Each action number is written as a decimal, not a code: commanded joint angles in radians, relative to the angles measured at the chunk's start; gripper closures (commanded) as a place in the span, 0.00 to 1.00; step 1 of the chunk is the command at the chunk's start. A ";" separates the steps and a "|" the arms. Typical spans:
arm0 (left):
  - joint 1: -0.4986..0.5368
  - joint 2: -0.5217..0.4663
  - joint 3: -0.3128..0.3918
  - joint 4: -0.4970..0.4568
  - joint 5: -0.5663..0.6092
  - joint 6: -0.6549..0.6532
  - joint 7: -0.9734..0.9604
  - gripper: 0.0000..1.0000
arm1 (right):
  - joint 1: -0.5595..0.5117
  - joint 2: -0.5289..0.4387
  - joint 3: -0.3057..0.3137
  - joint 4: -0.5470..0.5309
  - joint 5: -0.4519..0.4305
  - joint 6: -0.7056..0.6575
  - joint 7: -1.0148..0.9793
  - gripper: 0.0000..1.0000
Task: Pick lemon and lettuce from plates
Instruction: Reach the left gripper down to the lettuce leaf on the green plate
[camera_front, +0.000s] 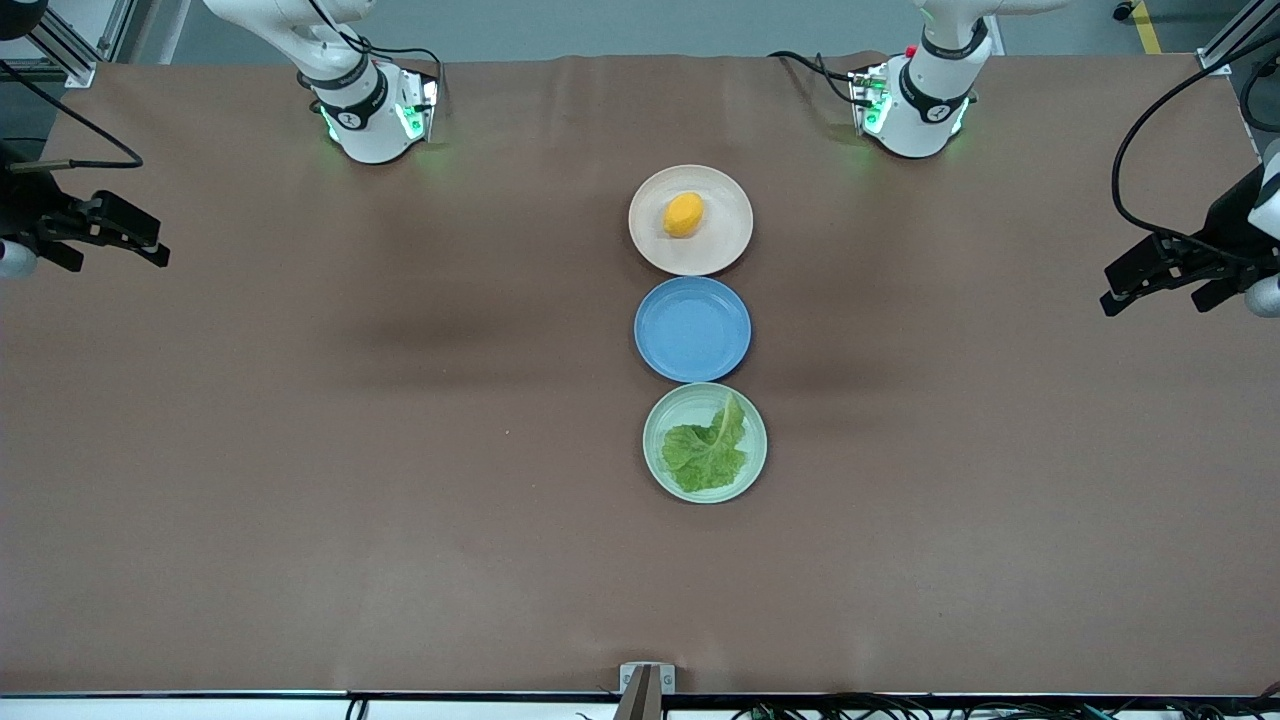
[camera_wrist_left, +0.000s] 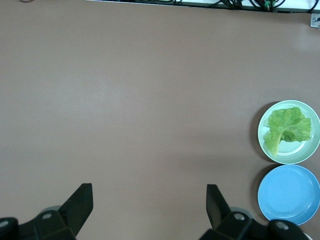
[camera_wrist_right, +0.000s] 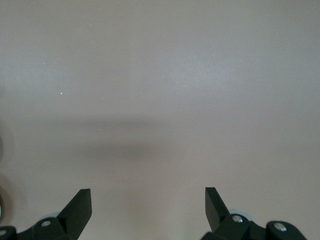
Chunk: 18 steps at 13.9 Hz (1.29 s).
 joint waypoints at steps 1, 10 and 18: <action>0.004 0.007 -0.005 0.025 0.007 -0.024 0.006 0.00 | 0.001 -0.042 -0.003 -0.045 0.003 0.007 -0.001 0.00; -0.015 0.049 -0.014 0.025 0.001 -0.024 -0.045 0.00 | 0.001 -0.062 -0.003 -0.074 0.003 0.016 -0.001 0.00; -0.244 0.324 -0.028 0.110 0.005 0.020 -0.415 0.00 | 0.001 -0.059 -0.003 -0.073 0.001 0.015 -0.003 0.00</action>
